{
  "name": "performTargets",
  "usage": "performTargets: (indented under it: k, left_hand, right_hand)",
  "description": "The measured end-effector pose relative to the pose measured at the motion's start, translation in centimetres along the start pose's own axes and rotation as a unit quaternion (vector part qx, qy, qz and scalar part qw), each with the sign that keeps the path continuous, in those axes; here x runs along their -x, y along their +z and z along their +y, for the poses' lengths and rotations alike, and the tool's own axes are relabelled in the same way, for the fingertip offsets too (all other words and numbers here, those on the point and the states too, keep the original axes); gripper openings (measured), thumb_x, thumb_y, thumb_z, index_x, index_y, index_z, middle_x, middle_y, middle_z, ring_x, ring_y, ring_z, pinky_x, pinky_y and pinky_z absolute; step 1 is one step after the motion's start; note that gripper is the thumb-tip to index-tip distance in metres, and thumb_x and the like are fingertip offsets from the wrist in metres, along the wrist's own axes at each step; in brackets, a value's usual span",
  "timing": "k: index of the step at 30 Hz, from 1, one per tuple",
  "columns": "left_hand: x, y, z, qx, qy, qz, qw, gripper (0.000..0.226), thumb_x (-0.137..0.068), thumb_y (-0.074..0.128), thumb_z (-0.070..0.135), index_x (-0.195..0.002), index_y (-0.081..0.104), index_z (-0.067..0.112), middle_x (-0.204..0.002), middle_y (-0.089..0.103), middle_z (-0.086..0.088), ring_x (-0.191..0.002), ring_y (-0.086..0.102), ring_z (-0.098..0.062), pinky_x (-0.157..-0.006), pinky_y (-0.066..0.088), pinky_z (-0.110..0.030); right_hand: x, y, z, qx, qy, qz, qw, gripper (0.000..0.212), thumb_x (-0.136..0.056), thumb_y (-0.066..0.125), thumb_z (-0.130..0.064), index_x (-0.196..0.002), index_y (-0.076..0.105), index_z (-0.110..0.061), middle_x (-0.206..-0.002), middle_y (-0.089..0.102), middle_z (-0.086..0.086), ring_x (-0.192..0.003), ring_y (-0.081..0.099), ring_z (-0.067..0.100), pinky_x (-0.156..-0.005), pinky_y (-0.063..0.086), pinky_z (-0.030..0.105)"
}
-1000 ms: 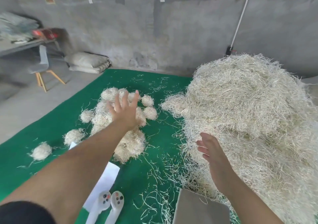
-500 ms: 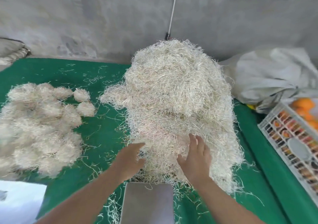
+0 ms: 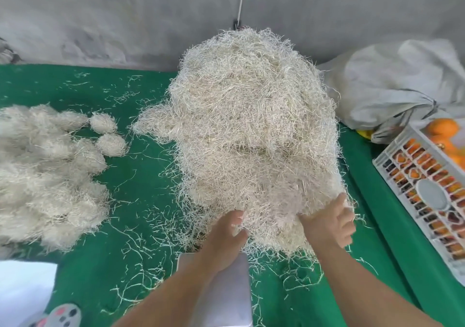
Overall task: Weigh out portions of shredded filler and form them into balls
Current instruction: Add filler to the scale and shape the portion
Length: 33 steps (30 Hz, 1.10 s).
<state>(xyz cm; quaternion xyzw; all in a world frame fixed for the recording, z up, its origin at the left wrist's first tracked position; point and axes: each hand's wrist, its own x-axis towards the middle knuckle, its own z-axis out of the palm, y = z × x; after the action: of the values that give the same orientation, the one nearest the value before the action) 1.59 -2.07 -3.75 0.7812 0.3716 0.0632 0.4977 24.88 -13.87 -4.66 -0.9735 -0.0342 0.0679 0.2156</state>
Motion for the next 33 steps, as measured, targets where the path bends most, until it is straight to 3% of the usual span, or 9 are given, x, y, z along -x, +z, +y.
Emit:
performTargets:
  k: [3,8,12,16,20,23,25,28,33]
  left_hand:
    - [0.3,0.3,0.8,0.009,0.002,-0.001,1.0,0.054,-0.1,0.061,0.034,-0.15,0.04,0.034,-0.14,0.054,0.012,-0.123,0.054,-0.006,-0.107,0.047,-0.029]
    - [0.8,-0.8,4.8,0.207,0.001,-0.065,0.976,0.066,-0.082,0.056,0.085,-0.137,0.043,0.052,-0.133,0.046,0.034,-0.115,0.049,0.019,-0.098,0.043,-0.024]
    - [0.2,-1.9,6.6,0.32,-0.024,-0.048,0.946,0.064,-0.101,0.063,0.043,-0.151,0.026,0.062,-0.156,0.041,0.009,-0.133,0.05,-0.014,-0.11,0.045,-0.038]
    - [-0.4,-4.0,7.3,0.382,-0.11,0.029,0.917,0.061,-0.087,0.078,0.05,-0.133,0.062,0.014,-0.107,0.076,-0.009,-0.093,0.076,-0.023,-0.078,0.062,-0.038]
    - [-0.3,-6.1,6.0,0.4,-0.12,0.102,0.903,0.016,-0.097,0.069,0.038,-0.107,0.067,0.026,-0.09,0.076,0.002,-0.08,0.075,-0.019,-0.073,0.058,-0.037]
    - [0.0,-7.5,5.2,0.427,-0.145,0.065,0.89,0.013,-0.096,0.065,0.041,-0.101,0.061,0.029,-0.098,0.063,0.006,-0.089,0.061,-0.016,-0.081,0.049,-0.037]
    - [0.5,-8.2,4.9,0.402,-0.143,0.061,0.902,0.021,-0.095,0.065,0.043,-0.11,0.063,0.027,-0.11,0.066,0.004,-0.1,0.062,-0.02,-0.081,0.052,-0.038]
    - [1.3,-10.4,4.7,0.48,-0.088,0.022,0.873,0.047,-0.092,0.07,0.046,-0.127,0.065,0.015,-0.125,0.071,-0.017,-0.111,0.07,-0.034,-0.09,0.058,-0.049]
    - [1.3,-14.3,4.2,0.385,-0.106,0.084,0.913,0.133,-0.056,0.09,0.07,-0.161,0.021,0.028,-0.158,0.043,-0.008,-0.141,0.045,-0.033,-0.115,0.034,-0.063]
  right_hand:
    - [1.3,0.0,-0.5,-0.064,-0.049,-0.1,0.992,0.057,-0.094,0.071,-0.012,-0.144,0.043,-0.013,-0.1,0.066,0.005,-0.083,0.066,0.025,-0.076,0.061,0.045]
    - [7.2,-0.2,-3.1,-0.186,-0.322,-0.087,0.924,0.052,-0.09,0.072,-0.007,-0.139,0.058,-0.016,-0.117,0.066,-0.003,-0.103,0.06,0.016,-0.097,0.054,0.045]
    - [11.1,-0.7,-4.3,-0.13,-0.52,-0.107,0.838,0.055,-0.085,0.07,-0.013,-0.136,0.053,-0.027,-0.106,0.058,-0.017,-0.099,0.051,0.008,-0.095,0.041,0.036]
    - [12.3,-1.1,-4.3,-0.196,-0.519,-0.191,0.81,0.067,-0.082,0.071,-0.029,-0.141,0.037,-0.032,-0.122,0.048,-0.016,-0.12,0.046,0.003,-0.104,0.04,0.025]
    - [12.8,-1.7,-5.5,-0.353,-0.396,-0.185,0.827,0.085,-0.078,0.078,-0.025,-0.14,0.023,-0.044,-0.137,0.031,-0.008,-0.125,0.045,0.019,-0.107,0.045,0.039]
    - [11.9,-2.3,-7.3,-0.294,-0.359,-0.311,0.829,0.118,-0.078,0.08,-0.047,-0.153,-0.01,-0.059,-0.161,0.003,-0.03,-0.156,0.016,0.02,-0.126,0.025,0.051]
    - [11.3,-2.4,-8.1,-0.216,-0.374,-0.378,0.819,0.136,-0.068,0.085,-0.065,-0.149,-0.025,-0.063,-0.163,-0.003,-0.031,-0.157,0.002,0.01,-0.127,0.015,0.047]
    - [10.4,-2.2,-9.1,-0.086,-0.397,-0.372,0.835,0.14,-0.064,0.089,-0.067,-0.147,-0.024,-0.066,-0.165,0.034,0.002,-0.147,0.041,0.028,-0.107,0.041,0.042]
    - [8.2,-1.1,-10.4,0.127,-0.429,-0.216,0.868,0.094,-0.083,0.073,-0.068,-0.157,0.03,-0.029,-0.141,0.056,0.003,-0.102,0.06,0.018,-0.086,0.057,0.041]
